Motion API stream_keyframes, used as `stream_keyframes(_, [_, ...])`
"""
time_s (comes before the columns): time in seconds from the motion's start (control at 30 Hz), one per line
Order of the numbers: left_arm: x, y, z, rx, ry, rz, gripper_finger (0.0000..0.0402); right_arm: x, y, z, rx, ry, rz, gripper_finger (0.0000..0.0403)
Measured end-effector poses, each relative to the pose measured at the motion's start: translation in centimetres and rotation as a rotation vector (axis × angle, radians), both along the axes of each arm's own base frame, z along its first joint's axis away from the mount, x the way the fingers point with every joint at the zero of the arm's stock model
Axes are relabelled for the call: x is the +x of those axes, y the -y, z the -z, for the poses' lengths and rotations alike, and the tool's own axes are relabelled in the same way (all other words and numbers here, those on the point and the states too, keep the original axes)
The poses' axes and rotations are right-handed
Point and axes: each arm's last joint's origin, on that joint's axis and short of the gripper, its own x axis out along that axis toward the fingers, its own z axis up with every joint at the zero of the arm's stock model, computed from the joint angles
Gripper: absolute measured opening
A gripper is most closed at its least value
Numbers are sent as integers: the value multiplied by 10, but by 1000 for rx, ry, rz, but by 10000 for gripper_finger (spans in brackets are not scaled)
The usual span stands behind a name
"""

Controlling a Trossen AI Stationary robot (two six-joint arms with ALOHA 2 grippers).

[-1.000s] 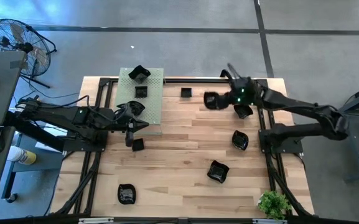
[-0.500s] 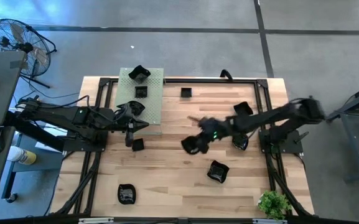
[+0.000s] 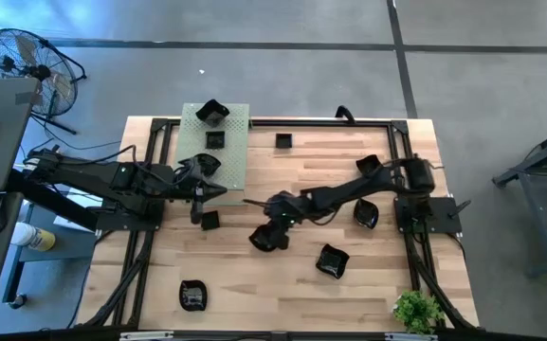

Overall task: Pick & Place Mini shaped plates
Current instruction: Stack the leaf-shaped plate on the other leaf-shaped plate on the shelf

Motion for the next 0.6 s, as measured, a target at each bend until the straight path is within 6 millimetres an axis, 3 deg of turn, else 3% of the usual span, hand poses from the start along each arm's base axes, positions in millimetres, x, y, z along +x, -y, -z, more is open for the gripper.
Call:
stream_keyframes(0.23, [0, 0, 0, -5, 0, 13, 2, 13, -1, 5, -37, 14, -33, 6])
stream_keyframes(0.43, [0, 1, 0, -19, 3, 36, 2, 13, -1, 2, -44, 21, -20, 50])
stream_keyframes(0.6, [3, 3, 2, -84, -15, 68, 2, 6, -3, -25, -26, 52, -34, 89])
